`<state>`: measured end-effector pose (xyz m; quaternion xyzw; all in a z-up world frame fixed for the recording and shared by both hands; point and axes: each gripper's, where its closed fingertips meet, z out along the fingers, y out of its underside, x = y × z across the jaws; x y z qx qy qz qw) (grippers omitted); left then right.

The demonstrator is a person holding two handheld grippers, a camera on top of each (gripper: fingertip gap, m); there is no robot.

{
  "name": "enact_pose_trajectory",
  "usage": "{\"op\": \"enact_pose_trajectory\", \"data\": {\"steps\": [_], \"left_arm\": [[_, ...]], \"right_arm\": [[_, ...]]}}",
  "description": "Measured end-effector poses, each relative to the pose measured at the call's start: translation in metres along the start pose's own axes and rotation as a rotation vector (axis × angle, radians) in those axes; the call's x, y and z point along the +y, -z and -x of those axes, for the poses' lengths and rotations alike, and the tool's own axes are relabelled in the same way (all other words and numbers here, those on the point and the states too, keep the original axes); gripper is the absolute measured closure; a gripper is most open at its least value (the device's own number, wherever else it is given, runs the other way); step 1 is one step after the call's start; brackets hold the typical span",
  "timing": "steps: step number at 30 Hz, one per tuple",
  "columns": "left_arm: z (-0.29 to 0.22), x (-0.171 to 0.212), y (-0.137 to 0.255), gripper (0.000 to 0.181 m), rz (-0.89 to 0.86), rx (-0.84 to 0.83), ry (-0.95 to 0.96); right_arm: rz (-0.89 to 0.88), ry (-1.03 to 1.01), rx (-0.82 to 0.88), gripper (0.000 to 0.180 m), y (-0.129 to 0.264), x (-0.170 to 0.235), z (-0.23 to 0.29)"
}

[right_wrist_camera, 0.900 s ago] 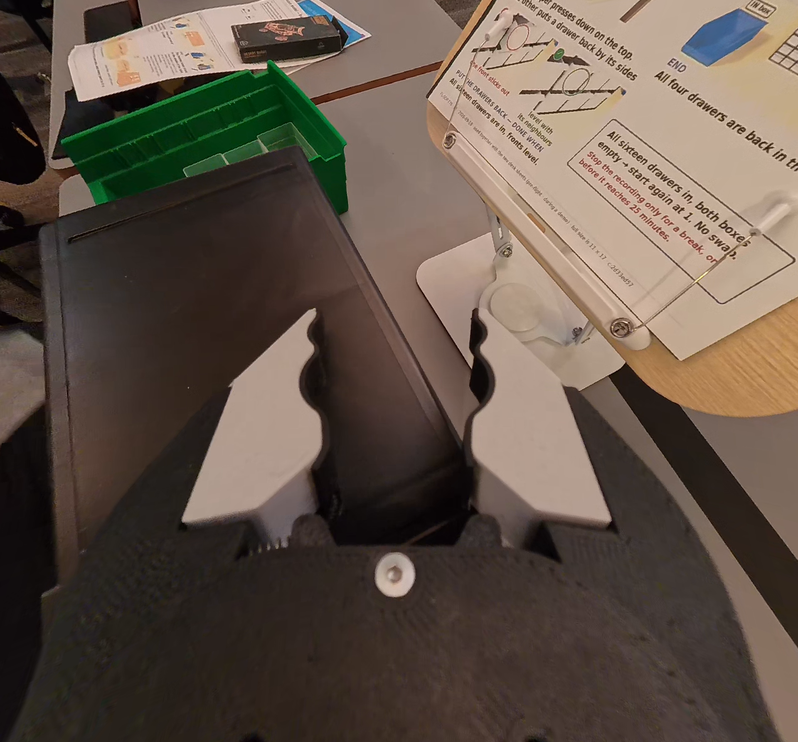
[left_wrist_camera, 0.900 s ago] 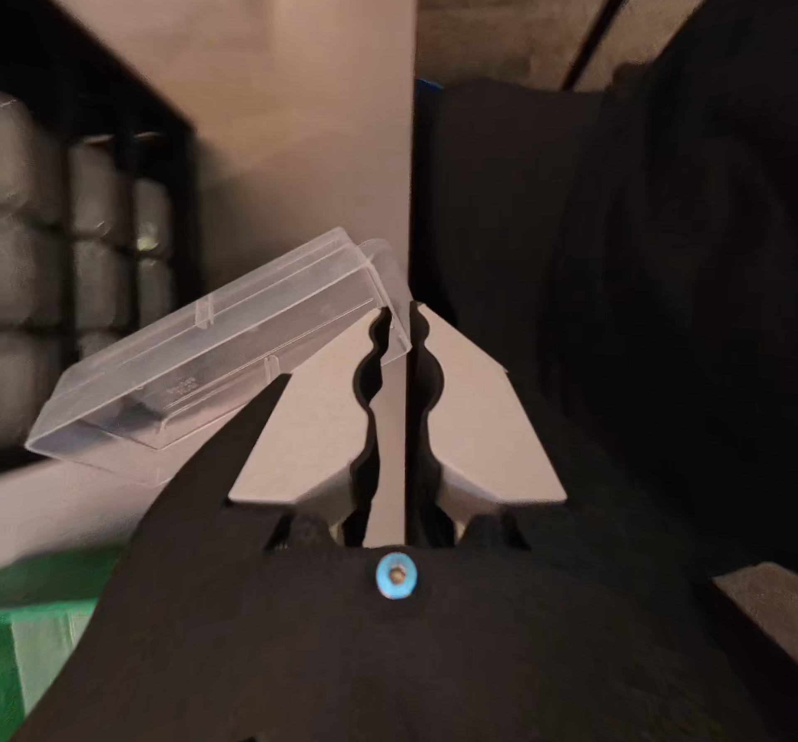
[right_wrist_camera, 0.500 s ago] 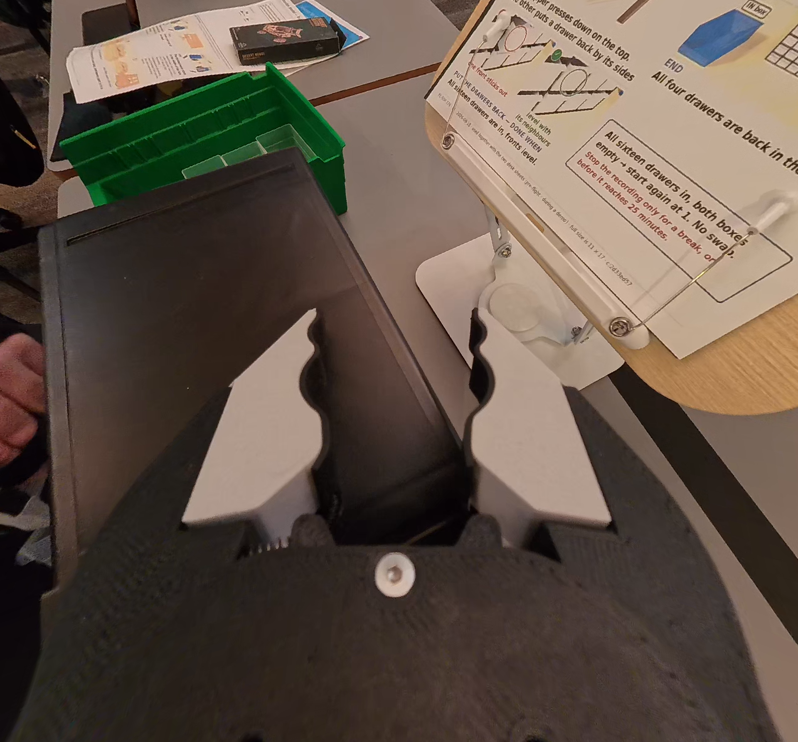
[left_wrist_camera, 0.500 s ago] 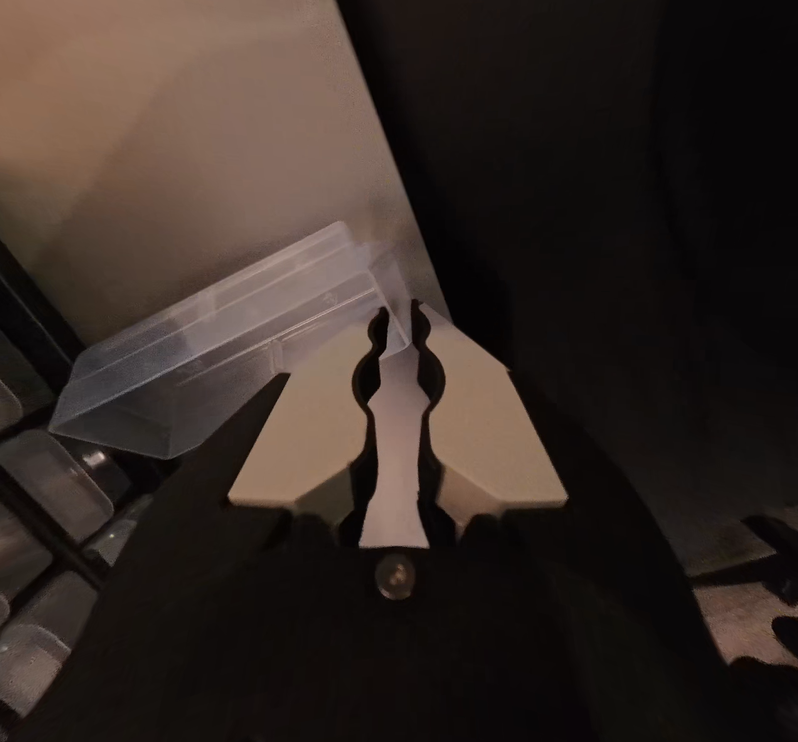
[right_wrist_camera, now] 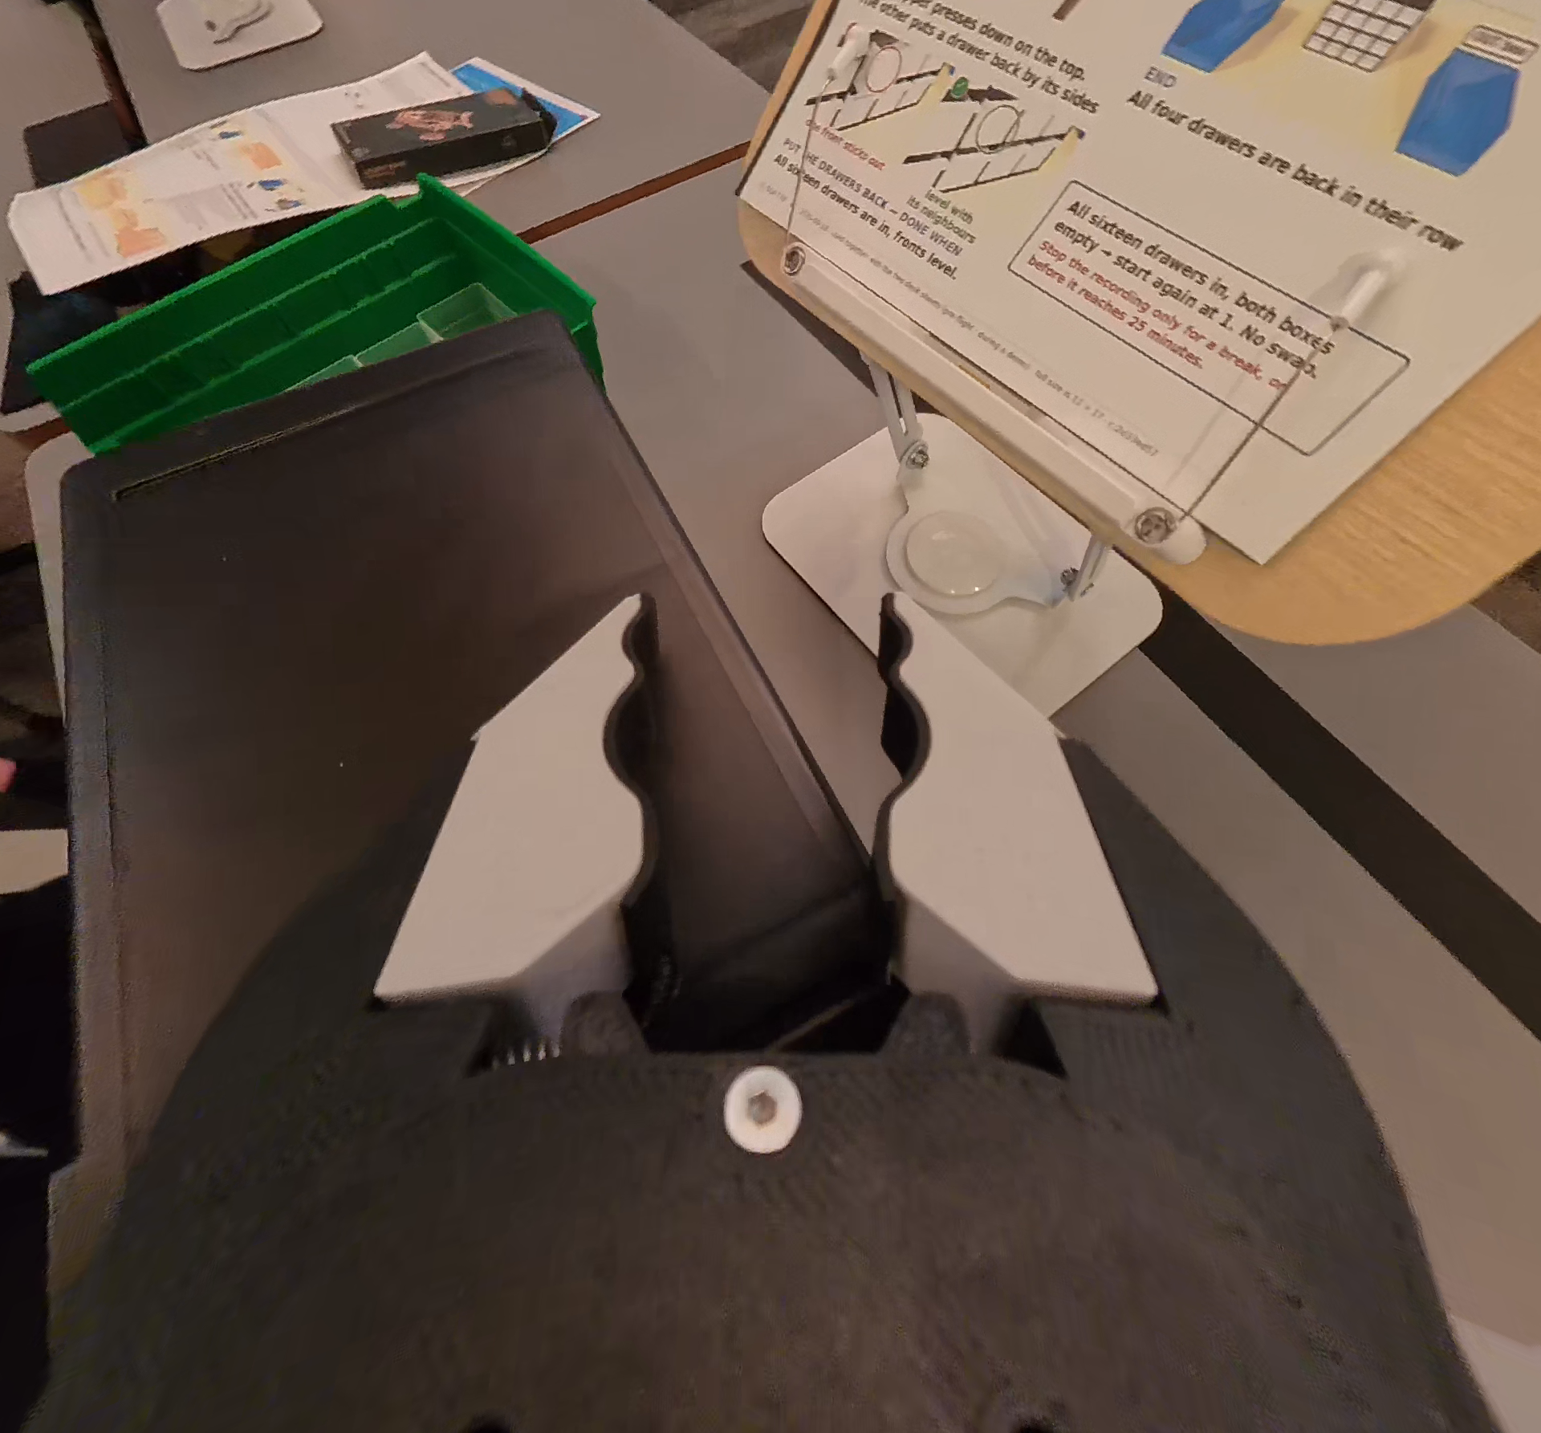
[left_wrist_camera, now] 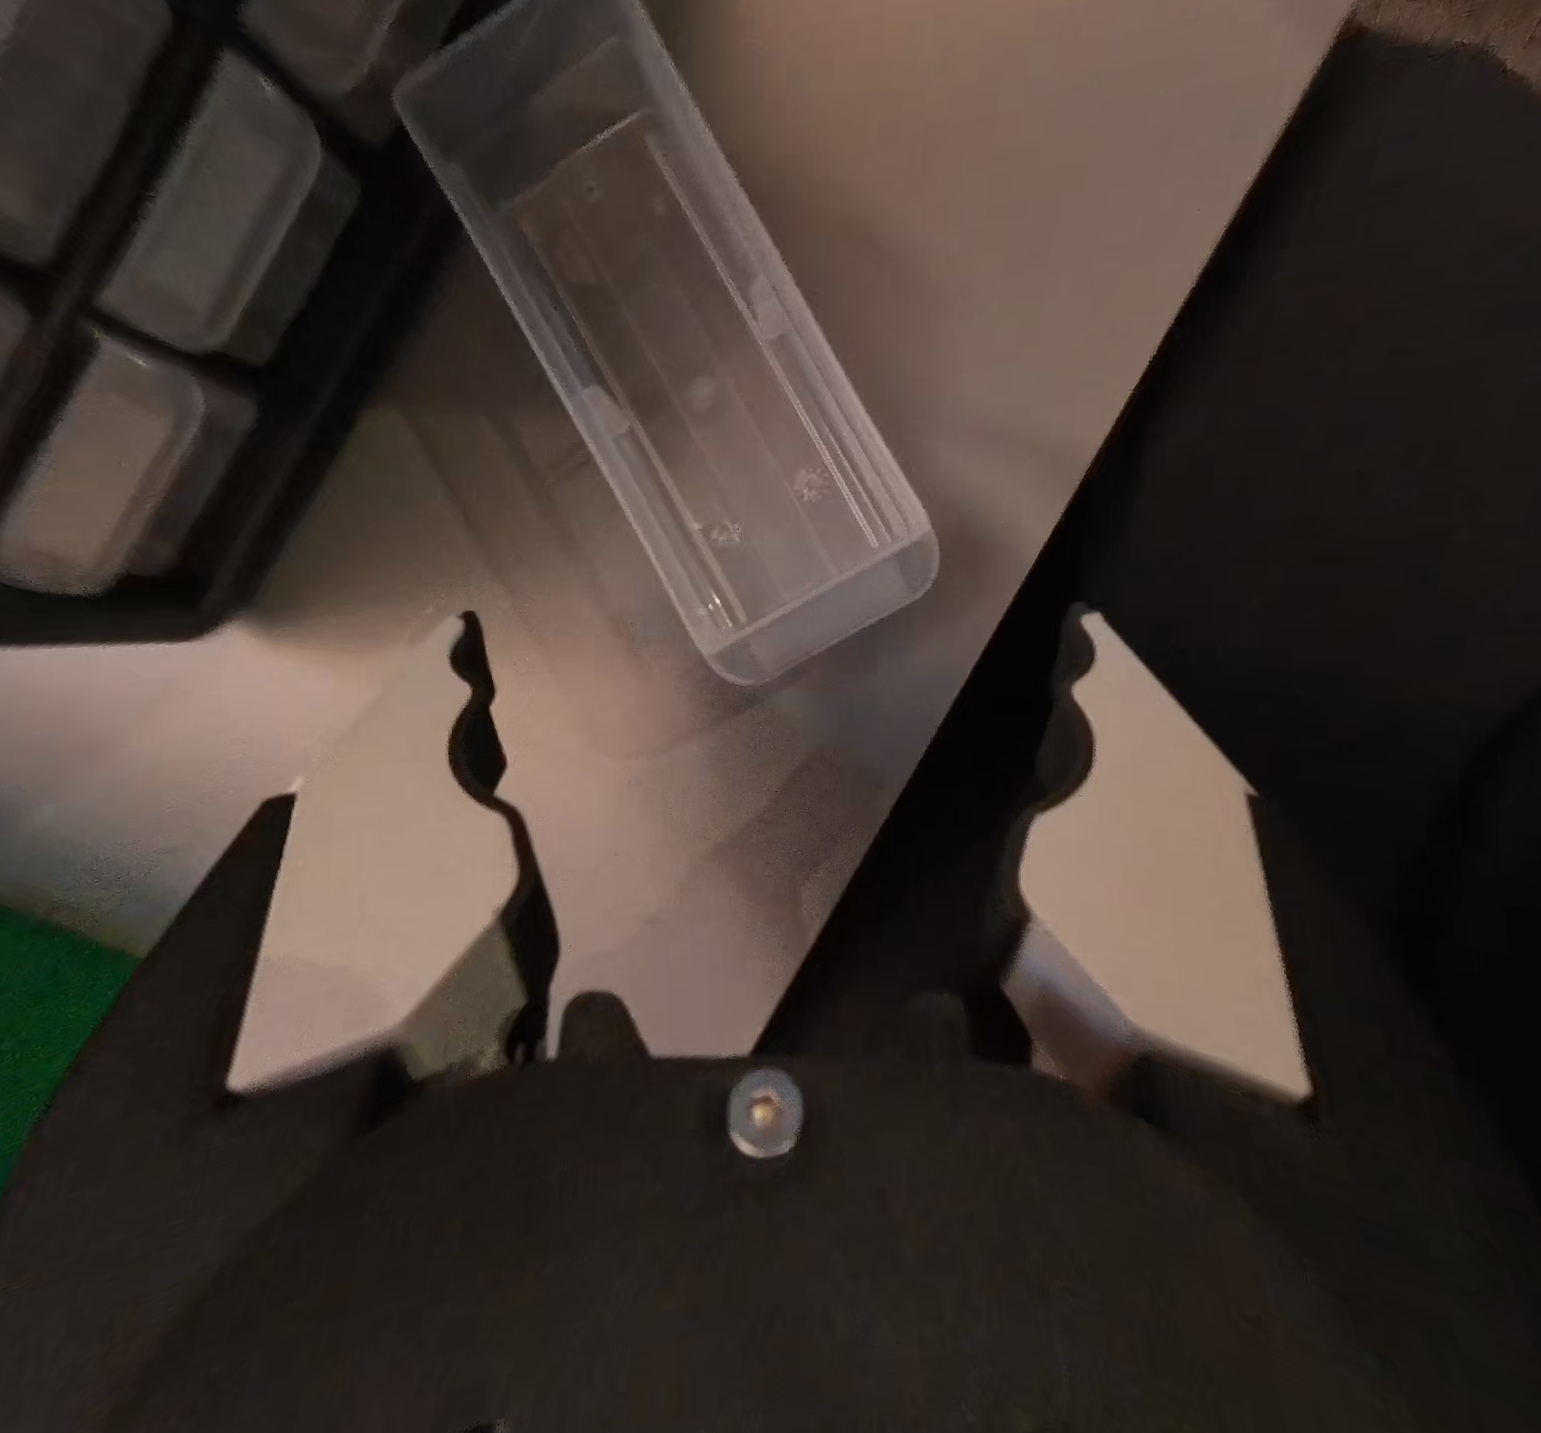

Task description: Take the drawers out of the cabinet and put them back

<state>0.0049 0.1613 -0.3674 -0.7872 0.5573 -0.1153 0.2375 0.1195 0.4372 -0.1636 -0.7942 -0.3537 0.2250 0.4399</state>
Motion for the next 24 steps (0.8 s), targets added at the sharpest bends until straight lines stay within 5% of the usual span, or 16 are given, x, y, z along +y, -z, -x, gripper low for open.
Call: {"op": "enact_pose_trajectory", "data": {"steps": [4, 15, 24], "left_arm": [[0.004, 0.010, -0.019, 0.057, 0.009, -0.065, 0.077], [-0.020, -0.018, -0.024, 0.102, -0.197, -0.117, 0.221], [-0.029, -0.020, -0.010, 0.110, -0.218, -0.076, 0.246]], "right_arm": [[-0.011, -0.035, 0.070, 0.128, 0.010, 0.006, 0.008], [-0.050, -0.058, 0.133, 0.132, 0.020, 0.009, 0.013], [-0.065, -0.060, 0.139, 0.134, 0.021, 0.008, 0.013]]}}
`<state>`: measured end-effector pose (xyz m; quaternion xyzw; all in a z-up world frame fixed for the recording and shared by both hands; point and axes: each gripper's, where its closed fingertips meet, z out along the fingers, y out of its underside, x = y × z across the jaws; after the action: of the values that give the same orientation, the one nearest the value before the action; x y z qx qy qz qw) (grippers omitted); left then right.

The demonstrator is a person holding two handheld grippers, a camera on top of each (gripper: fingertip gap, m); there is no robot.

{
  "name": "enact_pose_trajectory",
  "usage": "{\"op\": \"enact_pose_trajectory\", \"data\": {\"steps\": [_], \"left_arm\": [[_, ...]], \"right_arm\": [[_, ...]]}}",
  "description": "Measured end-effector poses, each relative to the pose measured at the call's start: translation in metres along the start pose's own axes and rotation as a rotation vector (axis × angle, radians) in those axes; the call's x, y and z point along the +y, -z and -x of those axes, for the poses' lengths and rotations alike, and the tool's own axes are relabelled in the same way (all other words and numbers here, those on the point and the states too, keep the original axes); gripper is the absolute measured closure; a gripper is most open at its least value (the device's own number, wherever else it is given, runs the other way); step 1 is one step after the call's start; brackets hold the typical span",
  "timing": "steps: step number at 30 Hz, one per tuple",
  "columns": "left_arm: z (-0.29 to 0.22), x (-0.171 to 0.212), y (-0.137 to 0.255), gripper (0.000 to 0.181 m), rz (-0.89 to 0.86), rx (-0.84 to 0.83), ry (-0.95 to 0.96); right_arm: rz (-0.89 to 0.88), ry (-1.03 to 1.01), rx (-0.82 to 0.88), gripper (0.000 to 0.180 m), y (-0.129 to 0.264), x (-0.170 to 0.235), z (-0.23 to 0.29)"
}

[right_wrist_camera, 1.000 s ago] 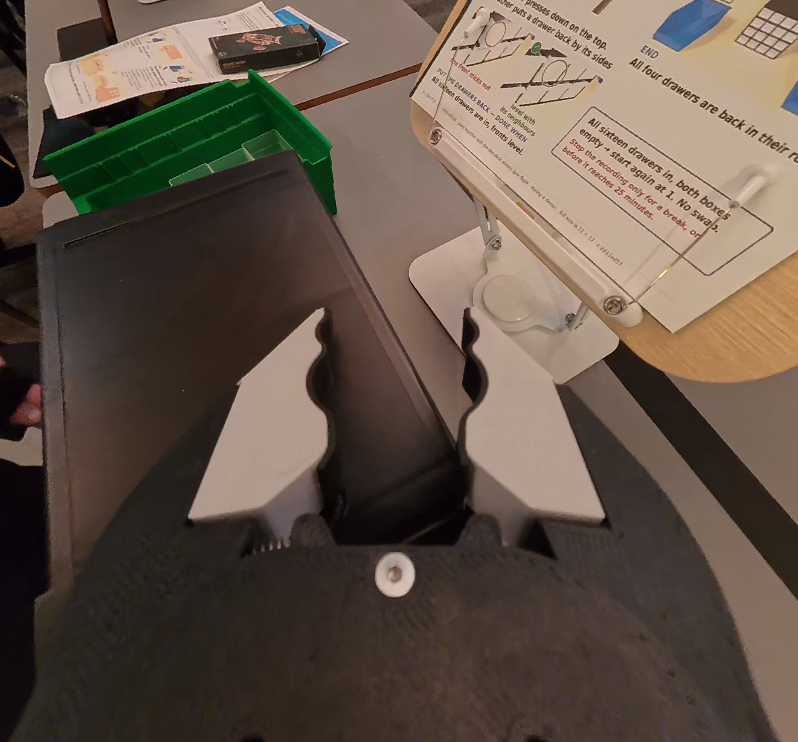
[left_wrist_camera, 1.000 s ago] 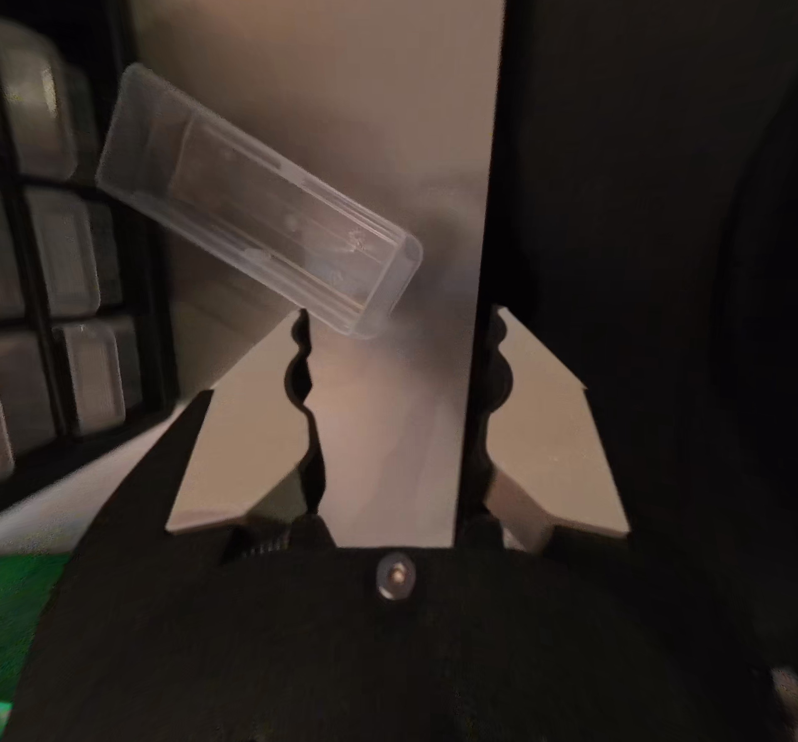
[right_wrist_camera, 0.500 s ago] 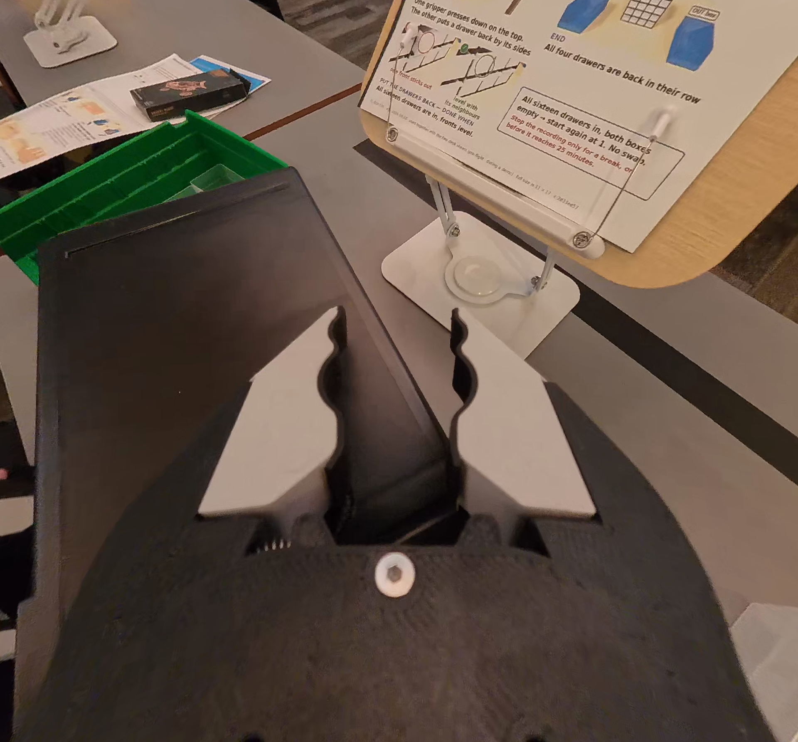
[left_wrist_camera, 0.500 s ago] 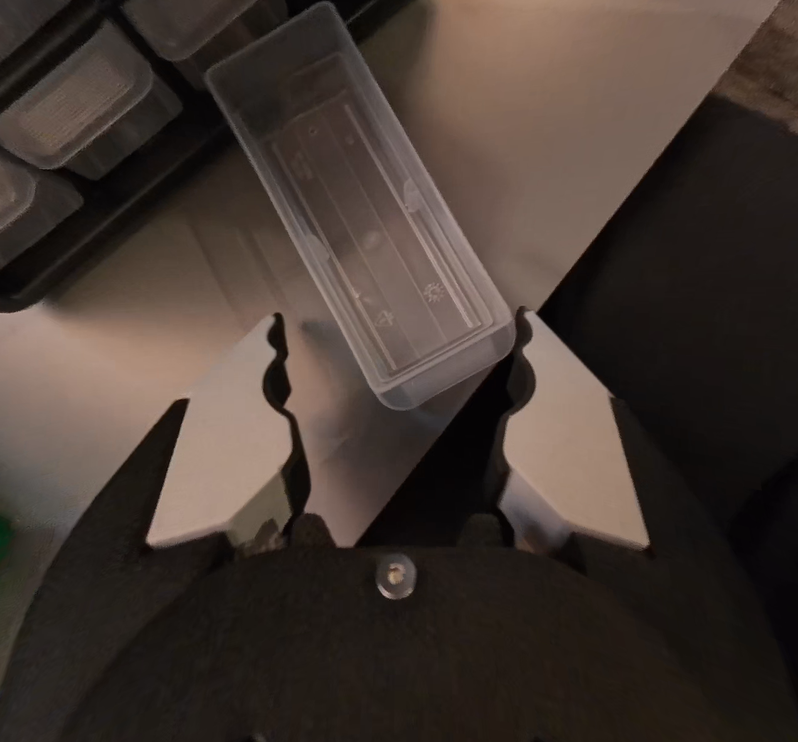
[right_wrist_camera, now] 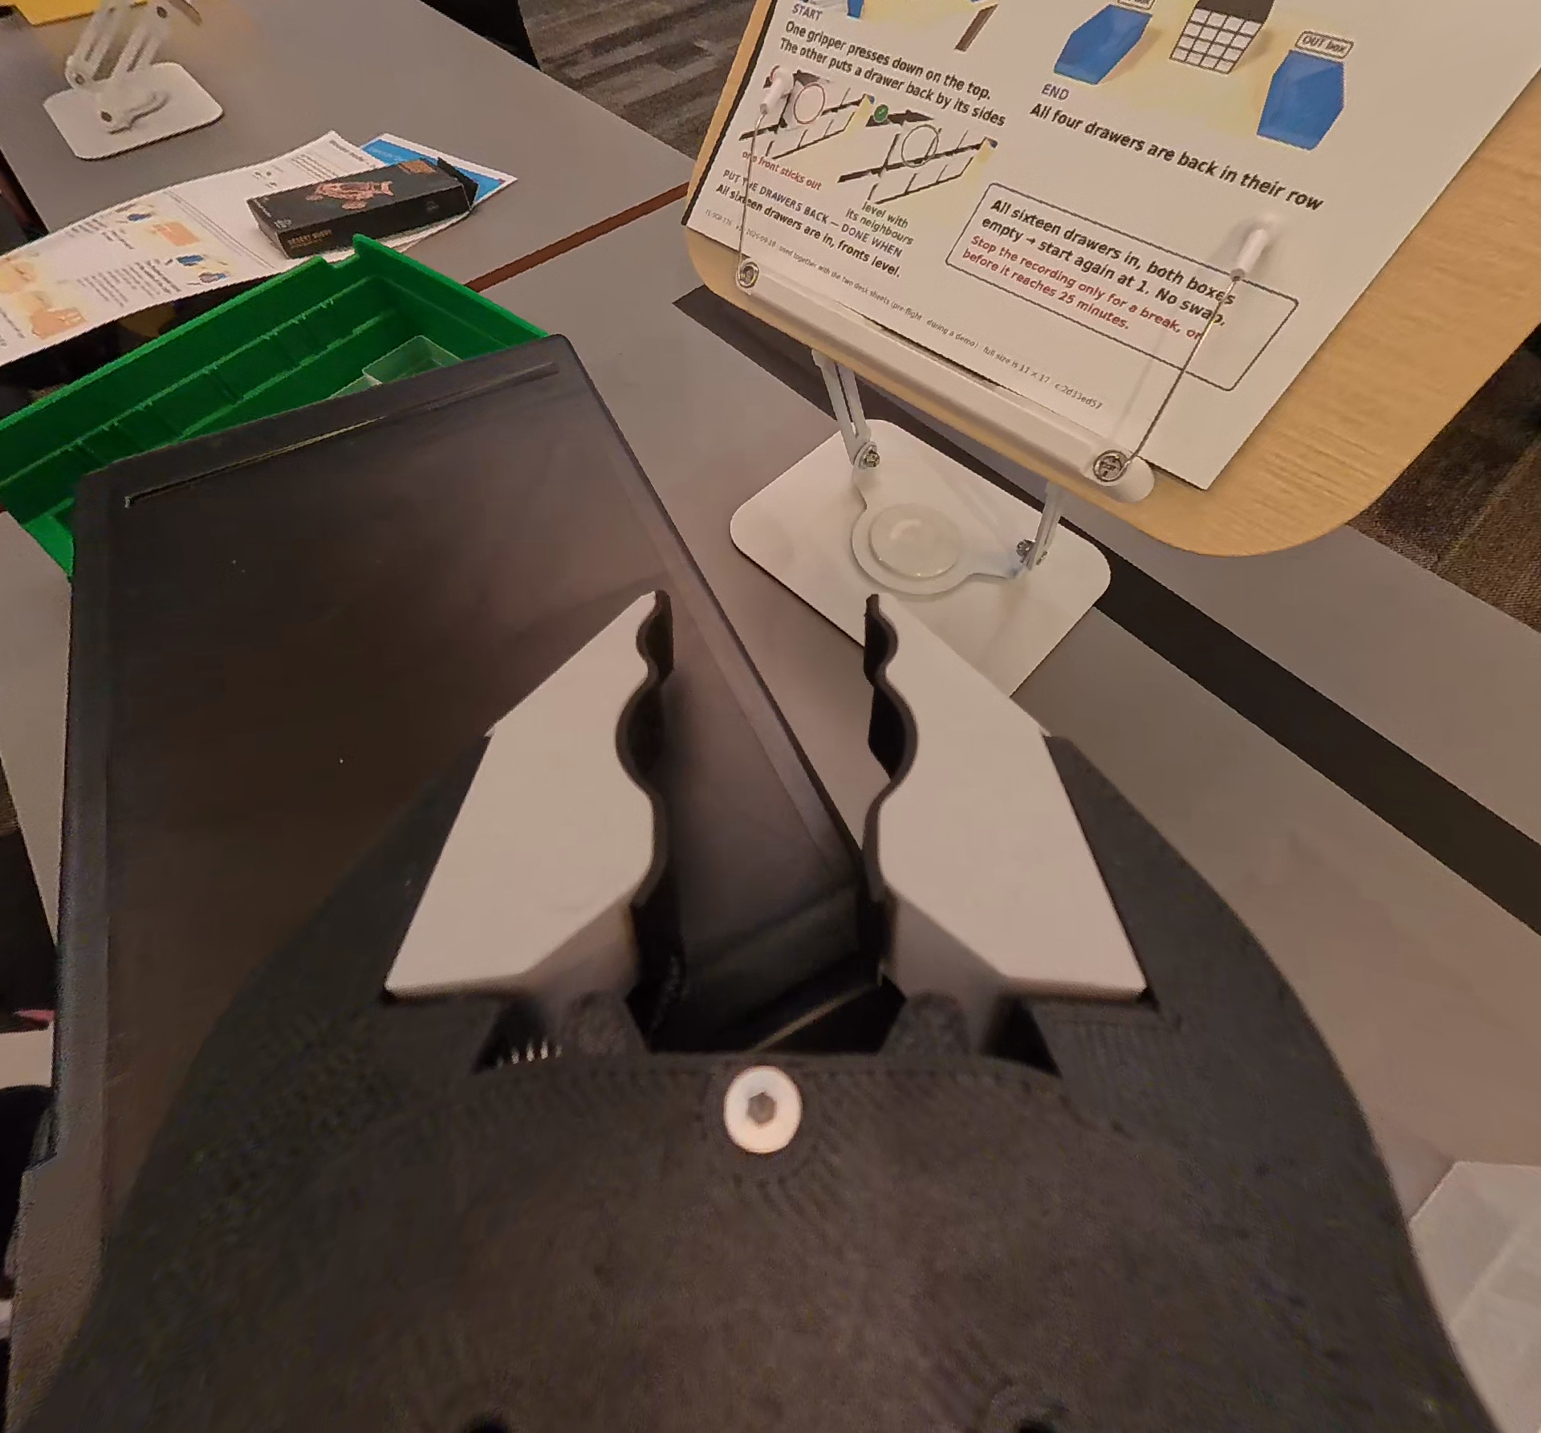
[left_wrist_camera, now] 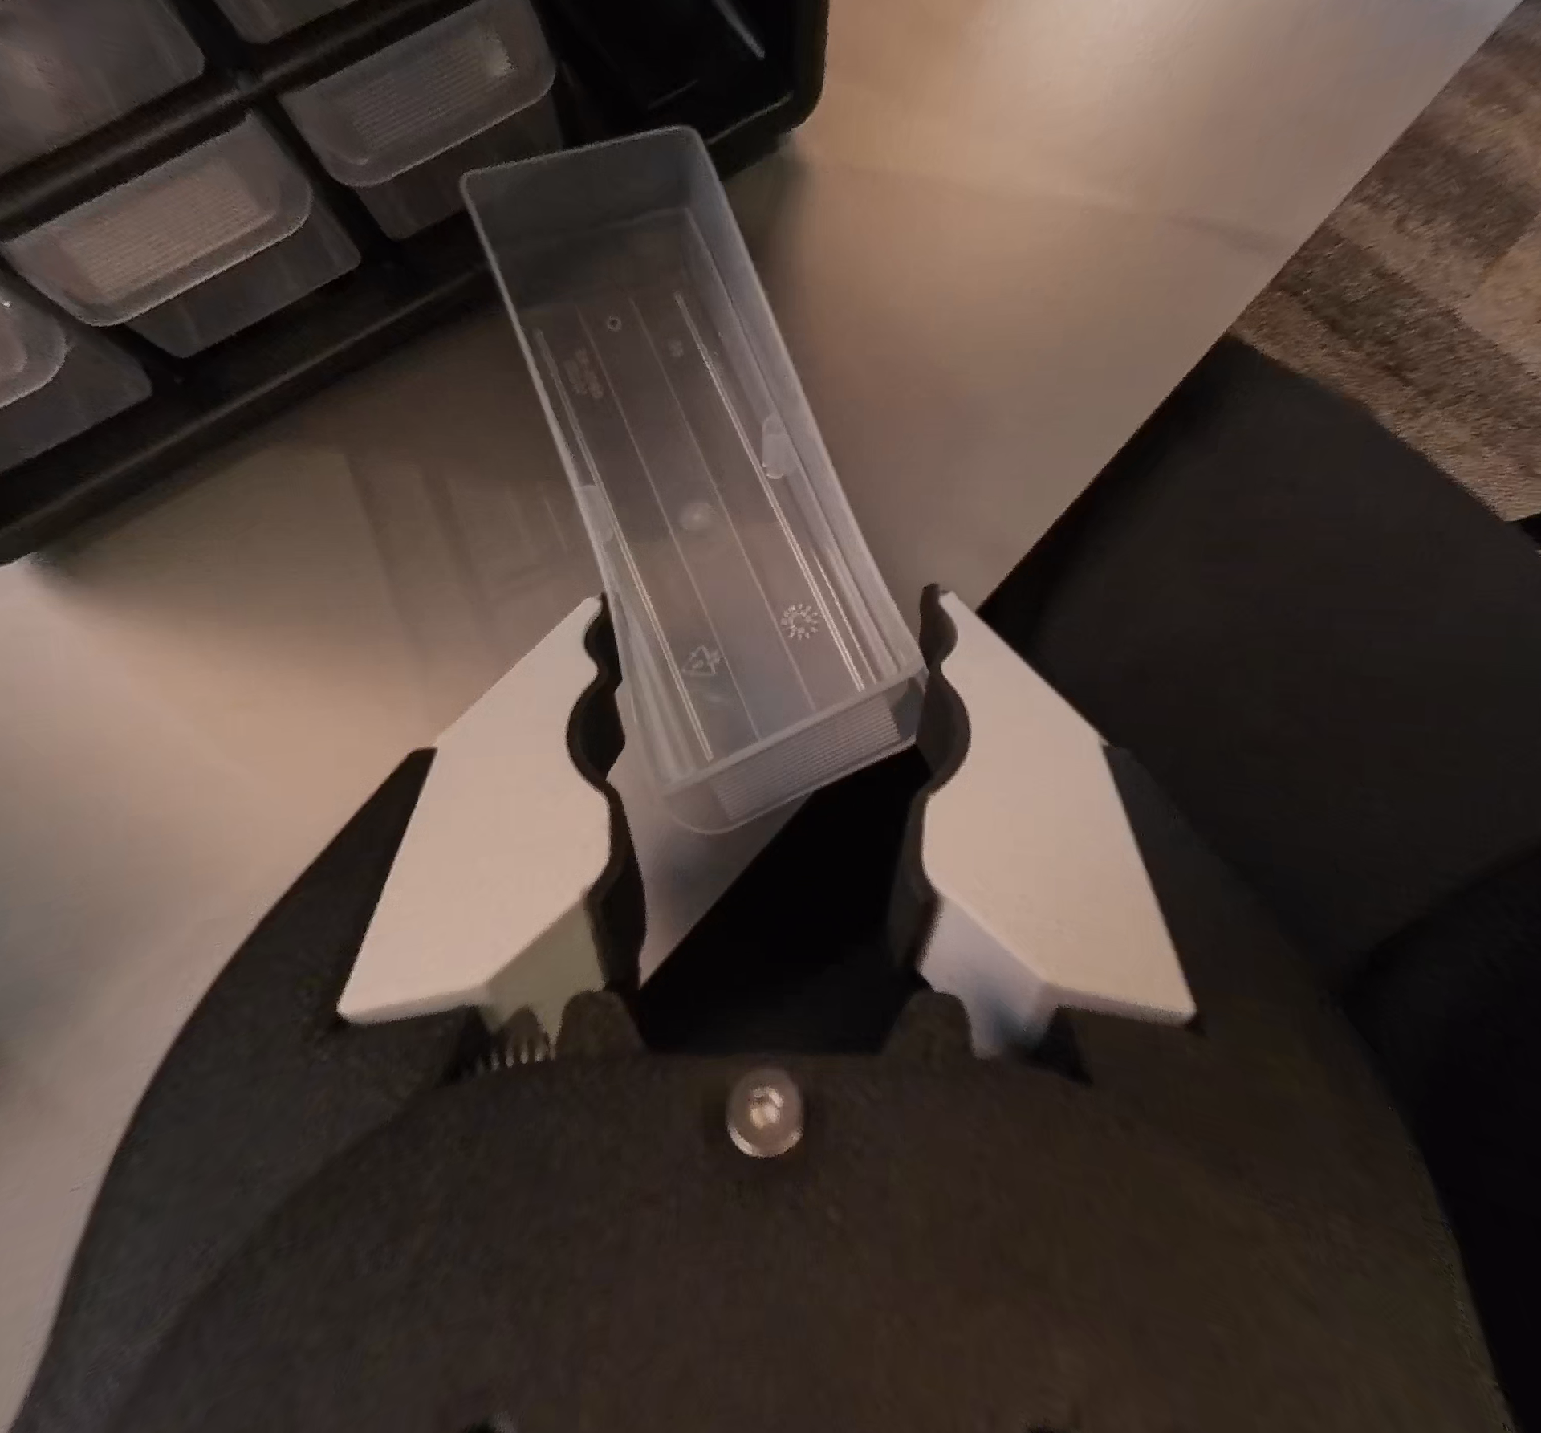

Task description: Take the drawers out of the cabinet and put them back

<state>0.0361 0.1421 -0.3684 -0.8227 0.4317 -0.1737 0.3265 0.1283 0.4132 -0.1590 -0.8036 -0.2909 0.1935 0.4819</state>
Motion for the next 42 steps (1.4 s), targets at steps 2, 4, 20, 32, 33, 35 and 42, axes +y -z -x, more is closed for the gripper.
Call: {"op": "enact_pose_trajectory", "data": {"steps": [2, 4, 20, 32, 33, 35, 42], "left_arm": [[-0.007, -0.007, 0.002, 0.110, -0.015, 0.037, 0.016], [-0.017, -0.016, 0.001, 0.110, -0.016, 0.107, 0.062], [-0.020, -0.041, -0.001, 0.113, 0.122, 0.208, 0.213], [-0.013, -0.038, 0.007, 0.114, 0.144, 0.214, 0.211], [-0.013, -0.041, 0.005, 0.114, 0.121, 0.222, 0.211], [-0.008, -0.046, 0.002, 0.114, 0.082, 0.187, 0.183], [-0.005, -0.037, -0.016, 0.114, 0.057, 0.103, 0.136]], "right_arm": [[0.003, 0.001, 0.000, 0.135, 0.000, 0.000, 0.000], [0.004, 0.001, -0.001, 0.135, 0.000, 0.000, 0.001], [0.005, -0.011, 0.024, 0.135, 0.003, 0.002, 0.004], [0.005, -0.039, 0.074, 0.135, 0.008, 0.005, 0.009], [0.008, -0.037, 0.075, 0.136, 0.009, 0.006, 0.010], [0.003, -0.034, 0.081, 0.137, 0.010, 0.006, 0.012], [-0.003, -0.043, 0.093, 0.137, 0.011, 0.006, 0.011]]}}
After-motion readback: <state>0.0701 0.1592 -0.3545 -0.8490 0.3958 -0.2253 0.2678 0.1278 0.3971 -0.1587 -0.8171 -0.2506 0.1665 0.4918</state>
